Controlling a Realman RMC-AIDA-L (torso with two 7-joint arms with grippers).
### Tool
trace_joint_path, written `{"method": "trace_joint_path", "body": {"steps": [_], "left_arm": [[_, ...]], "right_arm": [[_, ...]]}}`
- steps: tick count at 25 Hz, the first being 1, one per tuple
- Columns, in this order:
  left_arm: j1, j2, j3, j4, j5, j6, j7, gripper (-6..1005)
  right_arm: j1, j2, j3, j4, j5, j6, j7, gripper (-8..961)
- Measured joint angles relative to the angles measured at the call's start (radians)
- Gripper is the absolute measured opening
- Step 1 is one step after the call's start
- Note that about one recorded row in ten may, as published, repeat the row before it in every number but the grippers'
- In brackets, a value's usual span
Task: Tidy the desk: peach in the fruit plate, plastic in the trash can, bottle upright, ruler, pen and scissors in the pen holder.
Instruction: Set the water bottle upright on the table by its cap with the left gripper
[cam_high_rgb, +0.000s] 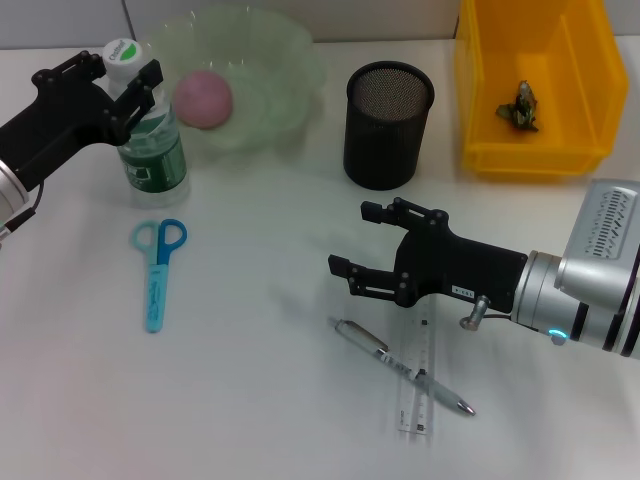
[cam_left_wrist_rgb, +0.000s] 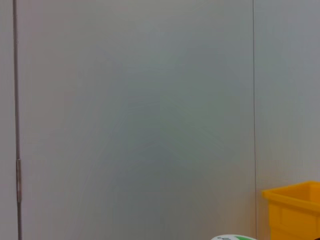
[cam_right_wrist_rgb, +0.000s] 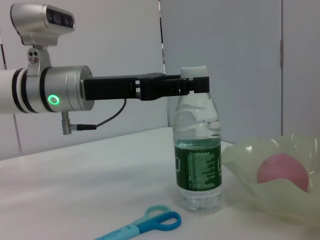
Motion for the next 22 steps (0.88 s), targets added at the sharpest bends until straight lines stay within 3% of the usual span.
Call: {"method": "trace_joint_path", "body": {"steps": [22], "left_arm": [[0.001,0.0,0.006,0.005,0.0,0.005,0.0,443]], "right_arm": [[0.001,0.0,0.0,0.003,0.0,0.0,0.0,817]]}}
